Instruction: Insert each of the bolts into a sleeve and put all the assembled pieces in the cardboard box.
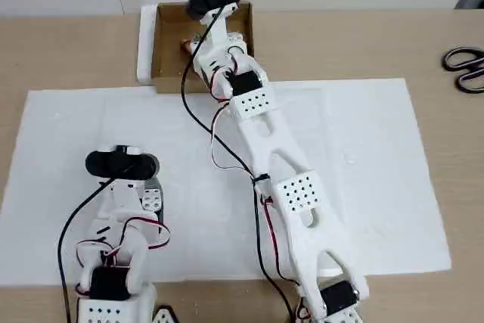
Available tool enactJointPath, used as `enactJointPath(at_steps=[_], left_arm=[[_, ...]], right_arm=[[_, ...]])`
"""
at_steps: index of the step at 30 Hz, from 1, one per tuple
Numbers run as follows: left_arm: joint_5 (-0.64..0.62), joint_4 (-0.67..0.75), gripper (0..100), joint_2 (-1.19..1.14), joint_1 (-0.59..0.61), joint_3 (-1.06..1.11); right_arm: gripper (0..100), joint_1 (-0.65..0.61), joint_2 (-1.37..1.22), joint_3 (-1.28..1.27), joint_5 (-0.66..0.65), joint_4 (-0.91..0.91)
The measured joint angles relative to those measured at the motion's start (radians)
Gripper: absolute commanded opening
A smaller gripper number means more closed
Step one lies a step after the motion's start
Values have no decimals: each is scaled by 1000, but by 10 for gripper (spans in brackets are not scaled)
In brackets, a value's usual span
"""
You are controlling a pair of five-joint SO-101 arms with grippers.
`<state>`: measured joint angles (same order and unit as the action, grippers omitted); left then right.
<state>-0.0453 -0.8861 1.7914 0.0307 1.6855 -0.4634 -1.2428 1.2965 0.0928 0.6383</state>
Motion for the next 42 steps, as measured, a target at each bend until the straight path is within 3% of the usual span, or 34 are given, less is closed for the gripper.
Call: enactJointPath(at_steps=[10,19,26,35,40,42], left_arm=[[0,0,6,0,0,0],[0,0,6,0,0,0],[0,0,6,0,0,0],[0,0,6,0,0,0],[0,0,6,0,0,0],[0,0,6,0,0,0]], right_arm=[[177,0,0,40,0,26],[177,2,2,321,0,350],[177,25,26,338,-44,597],[177,26,252,339,-110,971],[167,44,354,339,-110,1033],[109,64,382,339,-110,1033]])
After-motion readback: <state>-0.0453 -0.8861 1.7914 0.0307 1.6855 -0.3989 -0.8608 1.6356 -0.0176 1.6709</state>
